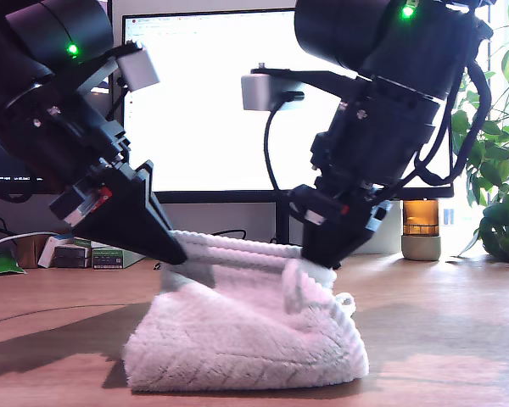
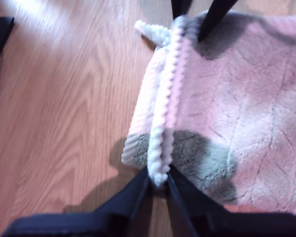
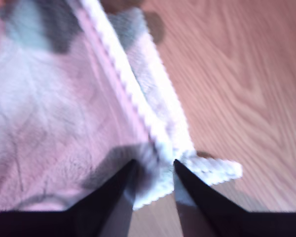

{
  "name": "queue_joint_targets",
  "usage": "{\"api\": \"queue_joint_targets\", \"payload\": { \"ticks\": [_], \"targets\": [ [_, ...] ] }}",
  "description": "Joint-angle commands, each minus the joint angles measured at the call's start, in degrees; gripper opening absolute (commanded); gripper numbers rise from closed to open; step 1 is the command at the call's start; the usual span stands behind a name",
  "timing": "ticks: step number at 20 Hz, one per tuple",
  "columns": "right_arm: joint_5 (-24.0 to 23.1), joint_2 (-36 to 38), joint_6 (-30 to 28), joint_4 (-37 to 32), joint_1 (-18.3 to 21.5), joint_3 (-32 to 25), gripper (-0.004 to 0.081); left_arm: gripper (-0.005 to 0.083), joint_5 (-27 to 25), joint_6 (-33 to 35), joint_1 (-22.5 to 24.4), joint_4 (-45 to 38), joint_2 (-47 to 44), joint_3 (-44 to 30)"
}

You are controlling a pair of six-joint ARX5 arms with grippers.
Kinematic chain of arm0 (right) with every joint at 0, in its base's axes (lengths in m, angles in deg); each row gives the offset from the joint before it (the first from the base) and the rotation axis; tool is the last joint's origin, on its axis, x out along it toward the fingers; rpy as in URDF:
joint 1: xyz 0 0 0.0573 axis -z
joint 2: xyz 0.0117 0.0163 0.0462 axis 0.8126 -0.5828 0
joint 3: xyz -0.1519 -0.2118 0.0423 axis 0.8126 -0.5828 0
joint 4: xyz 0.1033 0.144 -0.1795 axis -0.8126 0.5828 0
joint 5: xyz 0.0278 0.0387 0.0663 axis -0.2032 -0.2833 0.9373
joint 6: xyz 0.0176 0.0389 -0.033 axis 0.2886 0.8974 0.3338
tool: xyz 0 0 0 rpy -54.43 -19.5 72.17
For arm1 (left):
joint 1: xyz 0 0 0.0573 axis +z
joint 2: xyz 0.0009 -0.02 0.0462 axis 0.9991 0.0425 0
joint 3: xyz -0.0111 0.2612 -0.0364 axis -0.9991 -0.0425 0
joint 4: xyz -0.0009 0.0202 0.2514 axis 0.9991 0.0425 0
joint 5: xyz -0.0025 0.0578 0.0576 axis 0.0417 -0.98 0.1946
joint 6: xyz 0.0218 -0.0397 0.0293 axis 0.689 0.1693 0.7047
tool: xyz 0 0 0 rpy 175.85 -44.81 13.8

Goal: Fold the tea towel to a neat square and place it to the right

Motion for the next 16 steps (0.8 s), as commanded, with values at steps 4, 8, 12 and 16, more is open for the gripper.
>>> {"api": "queue_joint_targets", "payload": {
  "ticks": [4, 8, 12, 16],
  "targets": [
    [-0.5, -0.5, 0.1, -0.2, 0.1, -0.6, 0.0228, 0.019, 0.1, -0.2, 0.2, -1.6, 0.5, -0.6],
    [-0.5, -0.5, 0.1, -0.2, 0.1, -0.6, 0.0228, 0.0222, 0.0, -0.2, 0.2, -4.1, 0.5, -0.6],
    [-0.5, -0.5, 0.5, 1.1, 0.1, 0.5, 0.0228, 0.025, -1.2, -0.2, 1.5, -5.5, 0.5, -0.6],
    [1.3, -0.5, 6.6, 11.0, 0.3, 9.0, 0.0227, -0.0022, -3.2, -6.7, 3.3, -4.2, -0.2, -0.6]
  ]
}}
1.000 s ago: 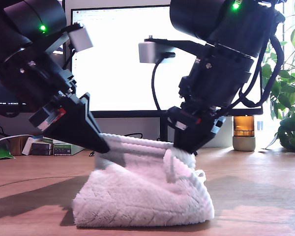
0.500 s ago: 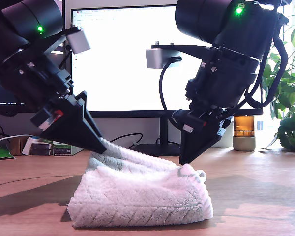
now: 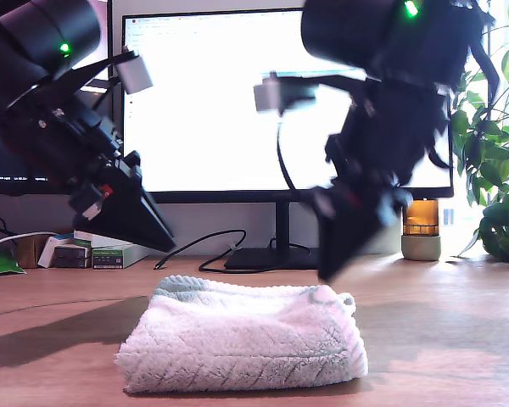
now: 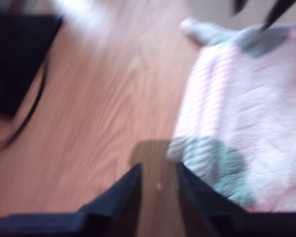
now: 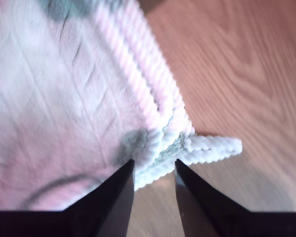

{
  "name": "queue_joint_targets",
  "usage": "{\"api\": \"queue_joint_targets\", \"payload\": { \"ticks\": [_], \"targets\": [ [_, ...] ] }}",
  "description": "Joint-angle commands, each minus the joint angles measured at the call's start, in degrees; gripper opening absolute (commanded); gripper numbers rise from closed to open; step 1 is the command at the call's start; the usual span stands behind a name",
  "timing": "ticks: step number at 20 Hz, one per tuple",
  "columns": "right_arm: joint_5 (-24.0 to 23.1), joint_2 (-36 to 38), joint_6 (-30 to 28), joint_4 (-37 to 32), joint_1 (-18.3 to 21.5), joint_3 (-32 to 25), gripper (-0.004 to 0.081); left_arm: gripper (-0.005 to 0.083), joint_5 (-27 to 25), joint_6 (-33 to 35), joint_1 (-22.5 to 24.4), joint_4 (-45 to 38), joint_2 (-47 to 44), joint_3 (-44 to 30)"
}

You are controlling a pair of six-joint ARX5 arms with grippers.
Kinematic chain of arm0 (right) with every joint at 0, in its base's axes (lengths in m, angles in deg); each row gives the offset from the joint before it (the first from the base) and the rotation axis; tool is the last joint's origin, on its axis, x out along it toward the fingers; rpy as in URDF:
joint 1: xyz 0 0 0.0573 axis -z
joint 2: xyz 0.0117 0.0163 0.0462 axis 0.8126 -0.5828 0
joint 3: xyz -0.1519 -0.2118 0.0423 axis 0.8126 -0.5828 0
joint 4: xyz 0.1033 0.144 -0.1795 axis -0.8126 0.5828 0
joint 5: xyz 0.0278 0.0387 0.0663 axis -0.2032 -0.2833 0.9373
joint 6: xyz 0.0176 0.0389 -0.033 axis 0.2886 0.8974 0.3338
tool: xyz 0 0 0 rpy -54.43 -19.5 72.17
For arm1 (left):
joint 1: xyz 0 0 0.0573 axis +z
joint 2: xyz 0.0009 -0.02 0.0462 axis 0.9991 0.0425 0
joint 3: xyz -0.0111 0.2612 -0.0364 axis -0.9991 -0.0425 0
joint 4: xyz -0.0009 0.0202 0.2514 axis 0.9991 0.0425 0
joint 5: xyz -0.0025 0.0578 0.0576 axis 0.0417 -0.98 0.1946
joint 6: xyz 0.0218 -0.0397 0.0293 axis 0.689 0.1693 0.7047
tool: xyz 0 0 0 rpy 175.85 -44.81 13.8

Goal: Fold the tea towel to a neat square and place it to the right

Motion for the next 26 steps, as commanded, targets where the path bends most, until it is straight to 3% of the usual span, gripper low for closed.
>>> {"api": "queue_joint_targets", "payload": {
  "ticks": [1, 4, 6, 8, 15, 20, 26],
  "targets": [
    [1.6, -0.2, 3.6, 4.3, 0.2, 5.3, 0.0227, -0.0019, 0.3, -3.5, 0.7, 1.0, -0.3, -0.6],
    [2.6, -0.2, 6.8, 9.4, 0.2, 10.0, 0.0215, -0.0019, 1.3, -9.6, 1.3, 3.7, -1.6, -0.6],
    [4.1, -0.2, 7.0, 11.0, 0.2, 10.6, 0.0128, -0.0019, 2.1, -14.4, 1.3, 6.6, -2.4, -0.6],
    [5.7, -0.2, 7.0, 12.5, 0.2, 10.6, -0.0022, -0.0019, 2.8, -16.7, 1.7, 10.2, -2.4, -0.6],
    [16.6, -1.0, 8.5, 8.8, 0.1, 10.6, -0.001, -0.0019, 8.6, -22.2, 2.7, 13.9, -2.4, -0.6],
    [18.9, -4.5, 6.8, 3.8, 0.1, 10.1, -0.001, -0.0019, 8.9, -23.7, 2.7, 13.7, -7.6, -0.7],
    [23.6, -5.0, 1.8, -12.0, 0.0, 3.8, -0.0011, -0.0019, 7.5, -25.8, 2.9, 11.3, -18.6, -2.4]
  ]
}}
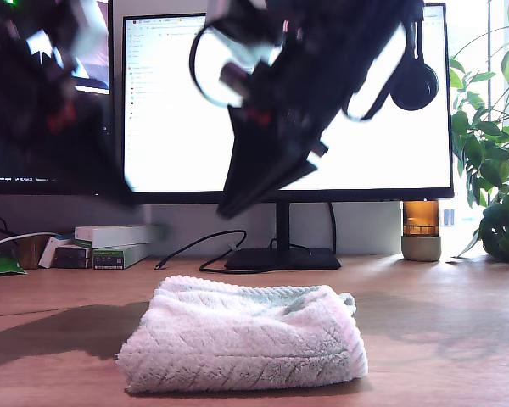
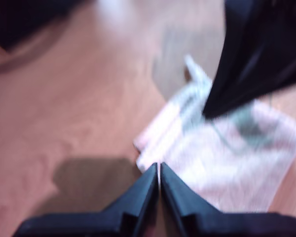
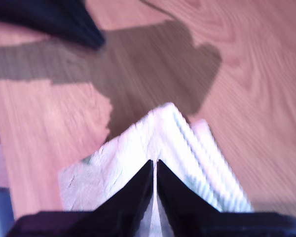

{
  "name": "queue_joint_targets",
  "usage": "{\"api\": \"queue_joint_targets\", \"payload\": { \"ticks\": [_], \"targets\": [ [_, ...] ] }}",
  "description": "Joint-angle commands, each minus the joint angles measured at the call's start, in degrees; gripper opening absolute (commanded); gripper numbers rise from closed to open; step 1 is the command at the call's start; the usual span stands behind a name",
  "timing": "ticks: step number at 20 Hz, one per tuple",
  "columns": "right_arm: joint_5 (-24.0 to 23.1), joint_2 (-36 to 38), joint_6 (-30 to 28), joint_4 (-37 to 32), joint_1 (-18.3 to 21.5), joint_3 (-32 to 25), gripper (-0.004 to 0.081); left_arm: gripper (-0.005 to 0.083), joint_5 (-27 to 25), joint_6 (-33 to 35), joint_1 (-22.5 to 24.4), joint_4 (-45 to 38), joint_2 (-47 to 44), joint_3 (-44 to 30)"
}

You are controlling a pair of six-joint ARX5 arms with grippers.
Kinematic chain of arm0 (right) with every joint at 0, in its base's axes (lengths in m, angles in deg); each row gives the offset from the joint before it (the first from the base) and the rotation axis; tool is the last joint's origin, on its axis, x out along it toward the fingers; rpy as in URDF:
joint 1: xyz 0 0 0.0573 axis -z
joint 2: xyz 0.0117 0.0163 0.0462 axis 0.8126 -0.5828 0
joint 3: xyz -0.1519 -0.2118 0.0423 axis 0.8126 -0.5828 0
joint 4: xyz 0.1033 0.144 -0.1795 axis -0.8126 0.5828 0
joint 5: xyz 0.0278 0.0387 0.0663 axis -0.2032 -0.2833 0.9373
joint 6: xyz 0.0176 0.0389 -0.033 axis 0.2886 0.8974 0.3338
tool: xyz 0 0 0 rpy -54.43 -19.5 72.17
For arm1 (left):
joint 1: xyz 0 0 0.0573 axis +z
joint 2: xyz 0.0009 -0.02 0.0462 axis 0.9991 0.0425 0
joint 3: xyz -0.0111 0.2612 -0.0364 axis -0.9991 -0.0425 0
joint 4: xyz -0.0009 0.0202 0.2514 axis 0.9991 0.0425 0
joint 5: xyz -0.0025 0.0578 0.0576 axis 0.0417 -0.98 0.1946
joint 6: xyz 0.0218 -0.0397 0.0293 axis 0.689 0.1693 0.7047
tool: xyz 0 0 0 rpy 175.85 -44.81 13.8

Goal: Fold the tea towel to a neat square and place it to the right

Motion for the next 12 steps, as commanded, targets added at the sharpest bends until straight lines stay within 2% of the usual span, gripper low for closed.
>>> {"api": "queue_joint_targets", "payload": {
  "ticks": [1, 4, 7, 12],
  "targets": [
    [2.2, 0.2, -1.3, -3.7, -0.1, -2.6, -0.0011, -0.0019, -0.2, -1.7, 0.2, -2.7, -4.0, -3.4],
    [5.8, 0.2, -2.3, -11.9, -0.1, -7.2, -0.0011, -0.0019, -0.6, -3.7, 0.2, -5.5, -10.7, -8.4],
    [5.5, 0.2, -2.6, -18.9, -0.2, -11.6, -0.0011, -0.0019, -0.6, -5.5, -0.1, -9.6, -16.7, -13.8],
    [4.2, 0.2, -1.1, -27.4, 0.0, -18.3, -0.0011, -0.0019, -0.6, -8.4, -0.1, -10.7, -22.1, -17.2]
  ]
}}
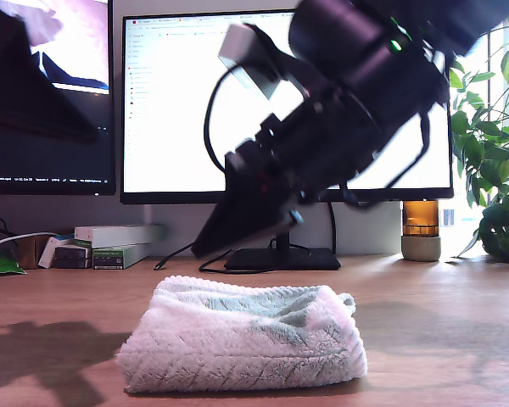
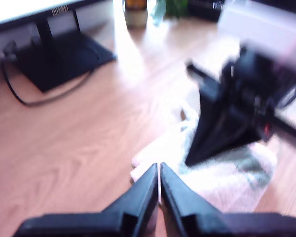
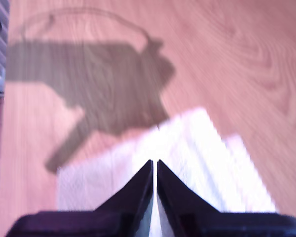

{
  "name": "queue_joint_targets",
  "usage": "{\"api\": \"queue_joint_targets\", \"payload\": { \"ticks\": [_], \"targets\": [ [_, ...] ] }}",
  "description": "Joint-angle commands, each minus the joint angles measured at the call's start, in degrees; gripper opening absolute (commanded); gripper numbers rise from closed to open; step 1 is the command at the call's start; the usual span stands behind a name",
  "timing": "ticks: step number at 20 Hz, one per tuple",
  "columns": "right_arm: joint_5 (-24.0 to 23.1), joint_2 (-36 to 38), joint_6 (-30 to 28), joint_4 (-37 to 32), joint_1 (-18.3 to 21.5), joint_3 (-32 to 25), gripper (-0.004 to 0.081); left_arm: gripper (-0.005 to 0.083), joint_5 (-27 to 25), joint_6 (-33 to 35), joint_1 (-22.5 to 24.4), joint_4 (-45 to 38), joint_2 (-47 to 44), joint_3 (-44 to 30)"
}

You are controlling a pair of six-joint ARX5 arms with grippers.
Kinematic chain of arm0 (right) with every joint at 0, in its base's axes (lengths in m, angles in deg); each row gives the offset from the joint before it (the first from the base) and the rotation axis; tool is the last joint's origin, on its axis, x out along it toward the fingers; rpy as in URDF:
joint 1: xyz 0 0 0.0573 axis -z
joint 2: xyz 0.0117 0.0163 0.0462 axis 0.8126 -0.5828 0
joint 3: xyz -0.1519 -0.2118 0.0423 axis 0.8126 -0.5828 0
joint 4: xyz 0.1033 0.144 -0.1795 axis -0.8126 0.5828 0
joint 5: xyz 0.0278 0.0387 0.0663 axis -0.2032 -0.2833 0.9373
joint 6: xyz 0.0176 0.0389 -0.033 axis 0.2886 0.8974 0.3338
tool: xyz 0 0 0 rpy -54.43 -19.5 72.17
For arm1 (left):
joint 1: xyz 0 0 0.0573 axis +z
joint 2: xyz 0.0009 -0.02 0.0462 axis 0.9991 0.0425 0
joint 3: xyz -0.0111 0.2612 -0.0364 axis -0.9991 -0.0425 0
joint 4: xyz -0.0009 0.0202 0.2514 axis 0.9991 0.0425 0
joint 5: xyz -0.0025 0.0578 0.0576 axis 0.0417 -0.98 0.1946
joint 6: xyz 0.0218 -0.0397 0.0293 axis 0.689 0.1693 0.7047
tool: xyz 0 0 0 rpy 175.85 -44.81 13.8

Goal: Fold the tea towel to a neat square and place it to the right

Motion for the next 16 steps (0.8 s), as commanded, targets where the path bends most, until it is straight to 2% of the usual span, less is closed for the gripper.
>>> {"api": "queue_joint_targets", "payload": {
  "ticks": [1, 4, 9, 13, 16],
  "targets": [
    [-0.2, 0.1, 0.4, -2.4, 0.0, -1.8, -0.0011, -0.0019, 0.0, -1.0, -0.1, -0.7, -0.1, -1.6],
    [-0.2, -0.9, 0.7, -3.1, 0.2, -1.8, -0.0011, -0.0019, 0.0, -1.2, -0.1, -1.5, 0.0, -1.7],
    [0.0, -7.6, 3.9, -7.6, -0.7, -1.4, -0.0011, -0.0019, 0.1, -1.2, -0.1, -2.3, 0.0, -1.7],
    [-7.7, -9.4, 8.8, -6.7, 0.0, -1.4, -0.0011, -0.0019, 0.0, -1.1, -0.9, -2.1, 0.0, -1.7],
    [-15.1, -9.4, 14.3, -2.7, 2.6, -1.4, -0.0011, -0.0019, 0.0, -0.9, -0.9, -1.9, 0.0, -1.7]
  ]
}}
